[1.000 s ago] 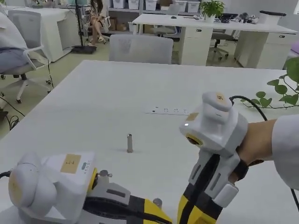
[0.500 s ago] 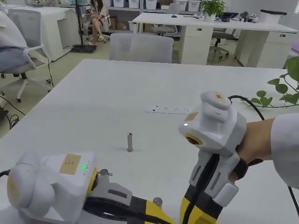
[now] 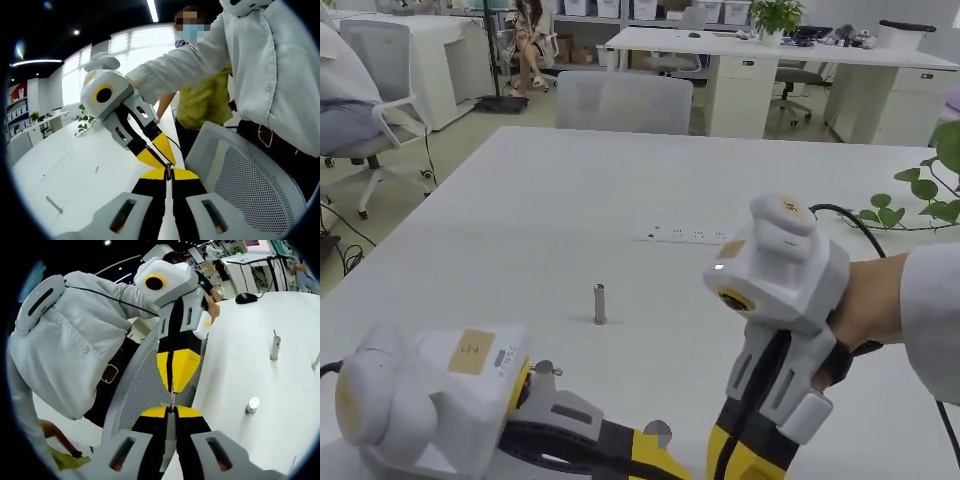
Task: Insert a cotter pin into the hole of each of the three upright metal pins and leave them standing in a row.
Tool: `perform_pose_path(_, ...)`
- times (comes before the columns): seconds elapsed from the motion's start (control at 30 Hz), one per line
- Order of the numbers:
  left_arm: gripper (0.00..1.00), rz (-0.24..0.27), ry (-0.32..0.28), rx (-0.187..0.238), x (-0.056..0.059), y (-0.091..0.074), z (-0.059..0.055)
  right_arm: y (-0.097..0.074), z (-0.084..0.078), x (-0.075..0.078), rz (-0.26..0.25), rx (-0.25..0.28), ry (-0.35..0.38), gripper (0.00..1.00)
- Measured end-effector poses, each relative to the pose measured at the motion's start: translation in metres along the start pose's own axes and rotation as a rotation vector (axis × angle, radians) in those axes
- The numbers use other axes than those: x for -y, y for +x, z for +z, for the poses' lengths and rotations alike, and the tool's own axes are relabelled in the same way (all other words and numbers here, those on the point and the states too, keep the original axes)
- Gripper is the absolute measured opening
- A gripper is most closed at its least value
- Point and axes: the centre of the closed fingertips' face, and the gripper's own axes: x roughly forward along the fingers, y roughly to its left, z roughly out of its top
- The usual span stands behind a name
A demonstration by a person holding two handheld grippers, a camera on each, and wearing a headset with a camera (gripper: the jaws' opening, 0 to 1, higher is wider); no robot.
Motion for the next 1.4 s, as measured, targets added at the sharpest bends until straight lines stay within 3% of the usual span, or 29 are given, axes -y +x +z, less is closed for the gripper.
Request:
perform_pose_path(0.63, 0.00, 0.040, -0.053, -0.022, -0.010, -0.002, -0.011, -0.002, 0.001, 0.011, -0.210, -0.057, -0.133, 0.06)
perform_pose_path(0.83, 0.00, 0.051, -0.059, -0.029, -0.012, -0.002, -0.014, -0.003, 0.001, 0.014, -0.254, -0.077, -0.138, 0.06)
perform_pose_path(1.07, 0.00, 0.083, -0.079, -0.034, -0.018, -0.006, -0.018, -0.006, 0.004, 0.024, -0.382, -0.120, -0.208, 0.05)
perform_pose_path(1.4, 0.00, 0.109, -0.086, -0.037, -0.023, -0.008, -0.019, -0.008, 0.005, 0.030, -0.478, -0.154, -0.263, 0.05)
